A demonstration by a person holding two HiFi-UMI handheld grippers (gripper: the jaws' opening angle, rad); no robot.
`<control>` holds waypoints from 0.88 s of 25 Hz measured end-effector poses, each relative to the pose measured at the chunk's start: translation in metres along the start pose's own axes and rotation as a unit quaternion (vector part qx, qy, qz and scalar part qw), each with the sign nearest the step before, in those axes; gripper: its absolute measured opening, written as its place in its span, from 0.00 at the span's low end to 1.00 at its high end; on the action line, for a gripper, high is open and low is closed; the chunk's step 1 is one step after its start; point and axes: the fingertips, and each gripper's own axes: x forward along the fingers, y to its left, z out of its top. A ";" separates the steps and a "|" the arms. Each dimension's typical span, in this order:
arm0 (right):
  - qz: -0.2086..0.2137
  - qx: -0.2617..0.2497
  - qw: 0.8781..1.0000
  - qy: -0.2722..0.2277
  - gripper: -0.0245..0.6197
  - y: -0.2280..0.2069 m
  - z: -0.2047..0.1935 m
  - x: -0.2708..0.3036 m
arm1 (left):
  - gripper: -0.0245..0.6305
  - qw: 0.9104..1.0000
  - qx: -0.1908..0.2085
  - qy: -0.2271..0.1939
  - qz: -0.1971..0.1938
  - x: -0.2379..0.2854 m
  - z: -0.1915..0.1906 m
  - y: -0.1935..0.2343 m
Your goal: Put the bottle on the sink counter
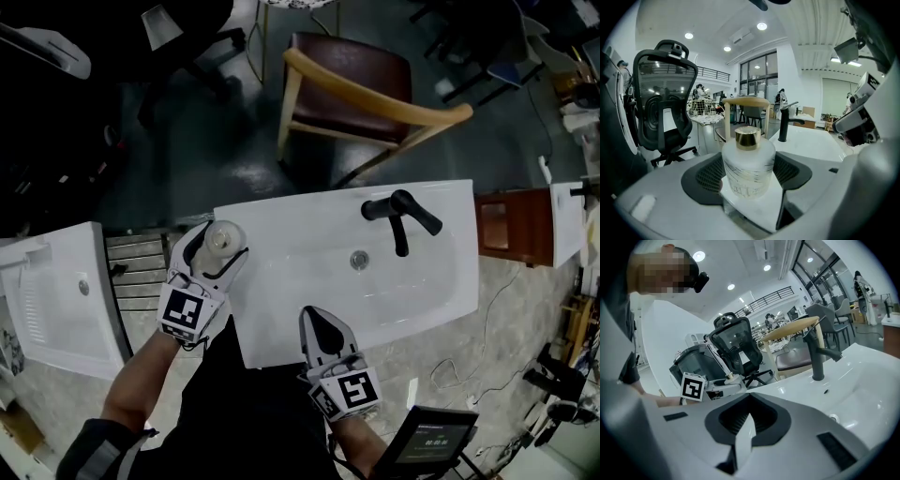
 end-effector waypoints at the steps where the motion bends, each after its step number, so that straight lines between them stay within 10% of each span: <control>1: -0.002 0.002 1.000 0.003 0.03 -0.002 -0.002 0.000 | 0.54 1.000 0.000 0.001 0.000 0.004 -0.002 0.000; 22: -0.013 0.033 0.999 0.032 0.03 -0.016 -0.032 0.014 | 0.54 1.000 0.014 0.013 -0.006 0.043 -0.044 0.002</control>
